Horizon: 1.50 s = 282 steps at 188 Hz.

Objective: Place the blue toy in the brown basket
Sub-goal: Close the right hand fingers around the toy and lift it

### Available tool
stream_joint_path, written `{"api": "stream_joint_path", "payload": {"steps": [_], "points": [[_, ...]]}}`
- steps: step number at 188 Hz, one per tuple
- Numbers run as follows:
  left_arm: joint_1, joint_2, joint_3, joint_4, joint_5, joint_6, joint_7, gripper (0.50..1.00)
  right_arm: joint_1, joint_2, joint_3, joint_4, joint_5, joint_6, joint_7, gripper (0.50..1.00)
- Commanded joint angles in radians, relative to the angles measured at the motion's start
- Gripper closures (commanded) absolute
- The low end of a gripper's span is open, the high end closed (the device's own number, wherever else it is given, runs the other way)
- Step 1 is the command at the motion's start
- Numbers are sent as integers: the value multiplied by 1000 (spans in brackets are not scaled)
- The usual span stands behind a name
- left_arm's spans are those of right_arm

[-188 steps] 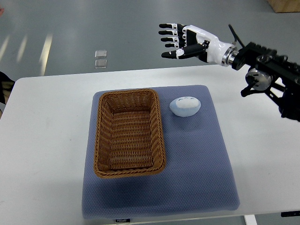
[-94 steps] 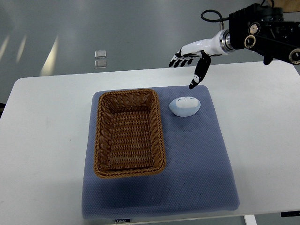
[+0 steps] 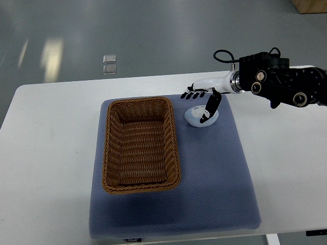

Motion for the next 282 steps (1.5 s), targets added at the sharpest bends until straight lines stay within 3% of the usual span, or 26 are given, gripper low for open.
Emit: {"api": "stream_joint_path", "payload": {"steps": [1, 69, 88, 125, 137, 151, 172, 210, 255, 282], "points": [[0, 0, -1, 0, 1, 0, 1, 500, -17, 1, -4, -7, -17, -28, -4, 605], [0, 0, 0, 0, 0, 0, 1, 500, -68, 1, -6, -53, -44, -57, 0, 632], [2, 0, 0, 0, 0, 0, -1, 500, -80, 3, -6, -53, -45, -63, 2, 670], [2, 0, -1, 0, 0, 0, 1, 500, -100, 30, -8, -54, -47, -86, 3, 687], [3, 0, -1, 0, 0, 0, -1, 500, -102, 32, -6, -54, -57, -98, 3, 742], [3, 0, -1, 0, 0, 0, -1, 500, -105, 32, -6, -54, -73, -107, 3, 893], [3, 0, -1, 0, 0, 0, -1, 500, -95, 30, -4, -53, -79, -104, 3, 981], [3, 0, 0, 0, 0, 0, -1, 500, 10, -22, 6, -2, -60, -71, 7, 1000], [3, 0, -1, 0, 0, 0, 1, 500, 171, -161, 68, 205, -37, 11, 0, 991], [3, 0, 0, 0, 0, 0, -1, 500, 228, -137, 81, 283, 70, 3, 3, 983]]}}
